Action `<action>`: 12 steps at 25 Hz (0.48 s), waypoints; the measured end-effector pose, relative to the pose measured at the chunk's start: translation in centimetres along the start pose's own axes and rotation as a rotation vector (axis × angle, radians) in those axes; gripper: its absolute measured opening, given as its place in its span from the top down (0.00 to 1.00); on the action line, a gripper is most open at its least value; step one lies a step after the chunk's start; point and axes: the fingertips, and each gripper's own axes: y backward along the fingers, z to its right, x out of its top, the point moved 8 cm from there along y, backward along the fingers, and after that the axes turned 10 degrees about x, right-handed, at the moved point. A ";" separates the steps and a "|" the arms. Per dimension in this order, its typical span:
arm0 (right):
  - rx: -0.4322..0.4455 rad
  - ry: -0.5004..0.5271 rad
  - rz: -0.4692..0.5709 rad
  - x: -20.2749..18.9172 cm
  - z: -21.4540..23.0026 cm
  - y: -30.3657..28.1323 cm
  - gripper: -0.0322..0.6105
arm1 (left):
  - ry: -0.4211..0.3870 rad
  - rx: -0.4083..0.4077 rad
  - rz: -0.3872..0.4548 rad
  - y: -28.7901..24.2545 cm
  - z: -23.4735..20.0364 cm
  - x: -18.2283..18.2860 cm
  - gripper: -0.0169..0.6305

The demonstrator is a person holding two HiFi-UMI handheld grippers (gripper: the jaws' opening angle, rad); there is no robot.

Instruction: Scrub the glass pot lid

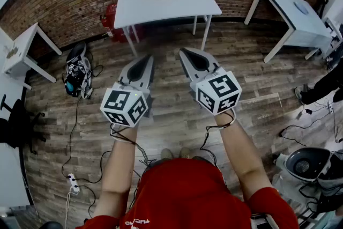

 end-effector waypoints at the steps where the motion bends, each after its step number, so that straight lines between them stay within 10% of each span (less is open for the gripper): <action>1: 0.000 0.001 0.001 0.0 0.1 0.0 0.90 | 0.001 0.001 0.000 0.0 0.0 -0.1 0.95; 12: 0.013 -0.026 0.017 -0.2 1.3 0.5 0.90 | 0.012 0.011 -0.008 -0.9 0.5 -0.4 0.95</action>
